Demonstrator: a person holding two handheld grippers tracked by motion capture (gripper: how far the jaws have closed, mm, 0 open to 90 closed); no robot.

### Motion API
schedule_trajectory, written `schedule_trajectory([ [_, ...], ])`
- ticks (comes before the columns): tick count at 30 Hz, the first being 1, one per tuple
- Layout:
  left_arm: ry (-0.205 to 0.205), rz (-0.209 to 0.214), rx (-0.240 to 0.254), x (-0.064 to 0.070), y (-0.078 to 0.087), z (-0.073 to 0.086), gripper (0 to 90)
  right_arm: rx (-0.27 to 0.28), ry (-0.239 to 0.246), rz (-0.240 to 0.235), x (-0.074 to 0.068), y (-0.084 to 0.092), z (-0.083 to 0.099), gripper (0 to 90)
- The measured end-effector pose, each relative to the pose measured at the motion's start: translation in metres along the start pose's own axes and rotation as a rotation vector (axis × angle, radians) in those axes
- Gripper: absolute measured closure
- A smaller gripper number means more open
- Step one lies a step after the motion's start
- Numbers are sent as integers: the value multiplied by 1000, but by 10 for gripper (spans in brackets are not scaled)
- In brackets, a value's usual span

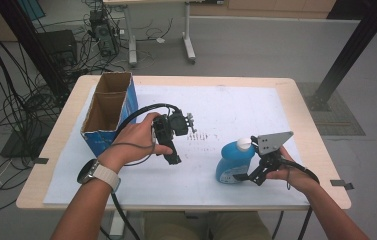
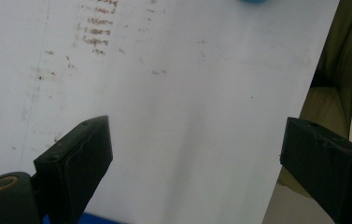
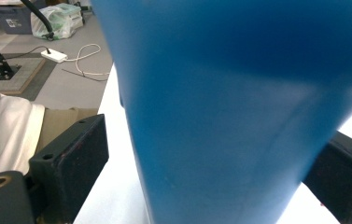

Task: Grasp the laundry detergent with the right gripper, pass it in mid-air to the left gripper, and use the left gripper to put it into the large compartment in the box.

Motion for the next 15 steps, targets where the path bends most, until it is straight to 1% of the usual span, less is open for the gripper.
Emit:
schedule_trajectory([
  [9, 4, 1, -1, 0, 0, 1, 97, 21, -8, -1, 1, -2, 2, 147],
  [15, 2, 2, -1, 0, -1, 1, 98, 40, -13, -4, 1, -2, 3, 209],
])
Point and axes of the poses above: each handheld gripper's, and its own axes: y roughly backward along the jaws, z roughly out of its underside, x roughly to its right, the point moved 5 cm from there along -y, roughly forward along the jaws, and after that the axes turned 4 degrees about z, right-handed, at the moved point
